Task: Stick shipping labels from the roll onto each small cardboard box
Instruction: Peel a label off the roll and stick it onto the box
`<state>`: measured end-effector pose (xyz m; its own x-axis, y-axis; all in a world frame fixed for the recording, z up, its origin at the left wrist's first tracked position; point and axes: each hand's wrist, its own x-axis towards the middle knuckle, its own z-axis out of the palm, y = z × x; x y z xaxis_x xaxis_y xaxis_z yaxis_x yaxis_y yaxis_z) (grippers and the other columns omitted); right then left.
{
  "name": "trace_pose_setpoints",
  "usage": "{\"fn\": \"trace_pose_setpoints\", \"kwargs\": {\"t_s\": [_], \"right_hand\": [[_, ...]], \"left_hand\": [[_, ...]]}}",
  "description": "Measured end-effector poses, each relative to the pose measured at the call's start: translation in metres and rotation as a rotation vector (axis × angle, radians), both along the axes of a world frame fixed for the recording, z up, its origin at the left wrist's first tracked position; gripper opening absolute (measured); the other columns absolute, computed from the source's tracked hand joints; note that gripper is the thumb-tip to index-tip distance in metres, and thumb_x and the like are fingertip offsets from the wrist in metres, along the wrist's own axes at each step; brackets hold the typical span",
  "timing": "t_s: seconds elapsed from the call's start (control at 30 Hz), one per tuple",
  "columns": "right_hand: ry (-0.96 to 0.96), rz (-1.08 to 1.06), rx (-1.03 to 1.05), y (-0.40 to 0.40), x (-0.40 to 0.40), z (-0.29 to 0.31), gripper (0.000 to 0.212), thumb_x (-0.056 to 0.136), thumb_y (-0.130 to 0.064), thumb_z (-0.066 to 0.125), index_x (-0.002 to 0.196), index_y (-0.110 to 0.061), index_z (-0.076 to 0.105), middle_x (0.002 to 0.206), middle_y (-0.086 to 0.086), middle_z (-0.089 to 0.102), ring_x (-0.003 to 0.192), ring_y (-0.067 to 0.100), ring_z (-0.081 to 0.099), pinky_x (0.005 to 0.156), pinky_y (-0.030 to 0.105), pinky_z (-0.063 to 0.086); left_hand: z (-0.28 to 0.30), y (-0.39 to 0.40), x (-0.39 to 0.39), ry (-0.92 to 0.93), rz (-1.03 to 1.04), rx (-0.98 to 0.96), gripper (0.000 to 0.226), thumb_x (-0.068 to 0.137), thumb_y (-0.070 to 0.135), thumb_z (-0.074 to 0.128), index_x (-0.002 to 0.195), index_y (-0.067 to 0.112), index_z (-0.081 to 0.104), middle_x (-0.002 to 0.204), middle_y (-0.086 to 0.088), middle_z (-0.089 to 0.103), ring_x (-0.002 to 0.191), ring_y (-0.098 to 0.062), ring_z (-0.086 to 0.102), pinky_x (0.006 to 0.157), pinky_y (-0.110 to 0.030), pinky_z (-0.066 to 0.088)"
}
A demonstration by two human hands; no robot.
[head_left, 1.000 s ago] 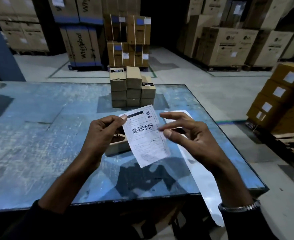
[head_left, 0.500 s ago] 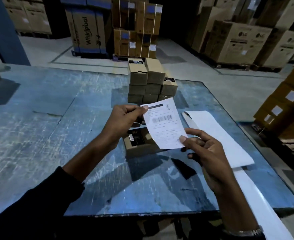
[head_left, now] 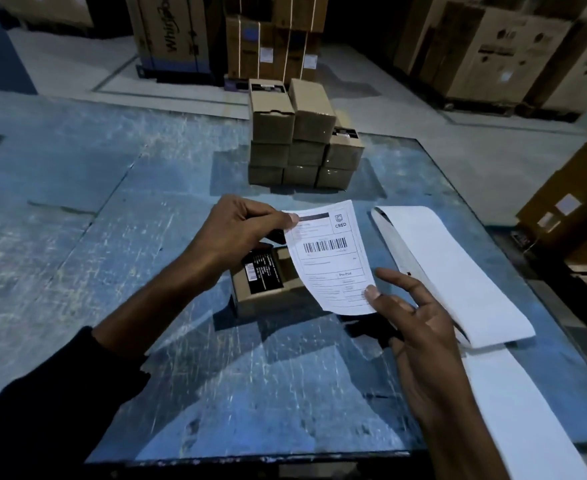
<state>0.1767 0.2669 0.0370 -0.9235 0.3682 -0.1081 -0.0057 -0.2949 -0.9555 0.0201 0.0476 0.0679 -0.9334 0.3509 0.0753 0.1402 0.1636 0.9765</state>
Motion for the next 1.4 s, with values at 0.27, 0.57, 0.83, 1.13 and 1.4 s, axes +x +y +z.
{"fn": "trace_pose_setpoints", "kwargs": {"t_s": [0.27, 0.57, 0.83, 1.13, 1.4], "right_hand": [[0.042, -0.087, 0.140, -0.011, -0.001, -0.009, 0.040, 0.091, -0.010, 0.080, 0.128, -0.019, 0.068, 0.096, 0.027, 0.078, 0.102, 0.043, 0.077, 0.096, 0.050, 0.063], [0.068, -0.115, 0.235, -0.017, -0.001, -0.011, 0.038, 0.092, -0.010, 0.079, 0.126, -0.020, 0.069, 0.091, 0.028, 0.077, 0.098, 0.045, 0.077, 0.099, 0.061, 0.060], [0.076, -0.103, 0.244, -0.016, -0.003, -0.012, 0.039, 0.091, -0.010, 0.079, 0.128, -0.020, 0.068, 0.089, 0.025, 0.078, 0.098, 0.038, 0.079, 0.098, 0.057, 0.061], [0.077, -0.090, 0.243, -0.015, -0.003, -0.013, 0.036, 0.093, -0.008, 0.078, 0.125, -0.022, 0.069, 0.089, 0.020, 0.079, 0.096, 0.034, 0.079, 0.090, 0.044, 0.063], [0.059, -0.083, 0.246, -0.015, -0.002, -0.011, 0.036, 0.093, -0.008, 0.078, 0.124, -0.023, 0.069, 0.088, 0.020, 0.079, 0.094, 0.036, 0.079, 0.084, 0.037, 0.064]], "left_hand": [[-0.001, -0.013, -0.001, -0.029, -0.035, -0.004, 0.018, 0.098, 0.021, 0.076, 0.099, 0.006, 0.085, 0.093, -0.007, 0.083, 0.088, -0.024, 0.079, 0.066, -0.027, 0.060], [-0.007, -0.016, -0.002, -0.082, -0.030, -0.019, 0.017, 0.096, 0.024, 0.077, 0.095, 0.010, 0.086, 0.092, -0.009, 0.083, 0.092, -0.046, 0.075, 0.058, -0.035, 0.052], [-0.009, -0.017, -0.005, -0.095, -0.039, -0.049, 0.020, 0.097, 0.027, 0.076, 0.093, 0.011, 0.086, 0.091, -0.010, 0.083, 0.088, -0.049, 0.075, 0.056, -0.032, 0.046], [-0.010, -0.018, -0.006, -0.131, -0.055, -0.052, 0.018, 0.095, 0.027, 0.078, 0.092, 0.011, 0.086, 0.094, -0.012, 0.082, 0.091, -0.047, 0.076, 0.066, -0.034, 0.052], [-0.010, -0.020, -0.010, -0.142, -0.049, -0.079, 0.016, 0.094, 0.027, 0.080, 0.090, 0.013, 0.087, 0.093, -0.013, 0.082, 0.087, -0.046, 0.077, 0.074, -0.044, 0.052]]}}
